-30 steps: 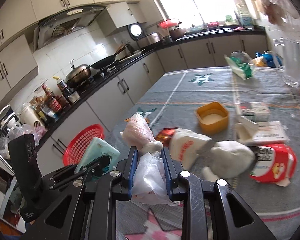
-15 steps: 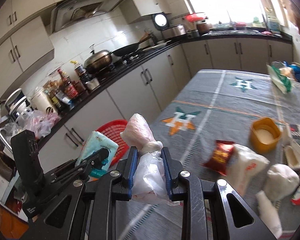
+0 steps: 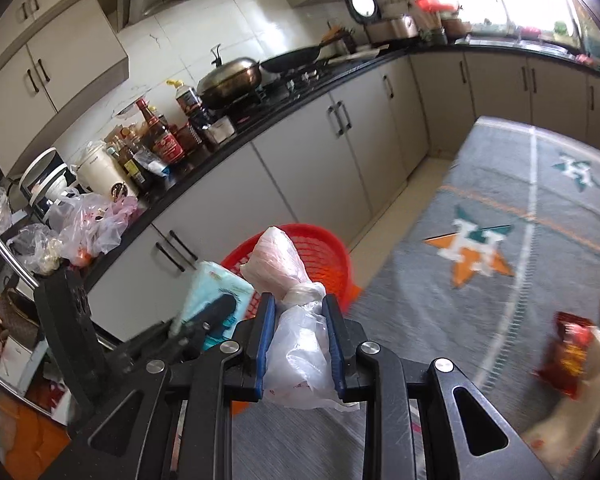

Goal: Collect trash
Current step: 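Carry tissue pack and plastic bag to the red basket and release both, then return to the table and grasp the white printed bag with the left gripper, then grasp the white spray bottle with the right gripper while the left holds the bag, then carry bag and spray bottle to the red basket and open both grippers, then grasp the red snack packet with the left gripper while the right grasps the white cloth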

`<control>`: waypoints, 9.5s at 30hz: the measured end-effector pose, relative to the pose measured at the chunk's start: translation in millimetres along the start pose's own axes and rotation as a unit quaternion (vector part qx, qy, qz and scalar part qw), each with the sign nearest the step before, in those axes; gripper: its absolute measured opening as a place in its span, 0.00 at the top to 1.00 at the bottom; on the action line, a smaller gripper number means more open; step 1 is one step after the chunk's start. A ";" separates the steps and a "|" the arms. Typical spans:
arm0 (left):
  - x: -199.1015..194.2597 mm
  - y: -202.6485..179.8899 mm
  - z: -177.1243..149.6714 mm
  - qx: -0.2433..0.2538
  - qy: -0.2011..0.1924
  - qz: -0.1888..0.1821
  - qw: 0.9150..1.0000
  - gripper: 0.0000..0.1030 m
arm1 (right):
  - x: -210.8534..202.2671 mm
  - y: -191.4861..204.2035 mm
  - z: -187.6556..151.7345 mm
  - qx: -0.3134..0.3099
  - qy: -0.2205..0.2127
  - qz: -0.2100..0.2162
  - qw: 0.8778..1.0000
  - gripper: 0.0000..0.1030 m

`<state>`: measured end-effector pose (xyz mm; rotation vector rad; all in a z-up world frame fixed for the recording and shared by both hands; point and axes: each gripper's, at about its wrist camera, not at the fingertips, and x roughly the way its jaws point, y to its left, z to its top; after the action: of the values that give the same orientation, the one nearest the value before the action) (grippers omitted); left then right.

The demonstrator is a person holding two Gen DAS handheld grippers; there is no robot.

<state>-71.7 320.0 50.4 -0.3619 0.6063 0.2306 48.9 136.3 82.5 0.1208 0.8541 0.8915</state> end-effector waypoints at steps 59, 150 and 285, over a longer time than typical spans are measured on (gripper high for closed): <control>-54.3 -188.0 -70.3 0.145 0.083 -0.153 0.974 0.65 | -227.4 -141.5 -154.5 0.186 -0.089 -0.076 0.976 0.68; -6.5 -238.7 -92.9 0.212 0.111 -0.125 0.963 0.58 | -177.4 -136.2 -154.1 0.090 -0.021 -0.177 0.980 0.68; 10.0 -222.1 -63.4 0.183 0.139 -0.085 0.969 0.42 | -198.0 -203.0 -101.2 0.199 -0.121 -0.155 0.960 0.49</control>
<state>-26.3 93.3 54.6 -0.0863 0.8730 -0.1018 41.6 -162.6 47.4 0.4260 0.7869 0.3919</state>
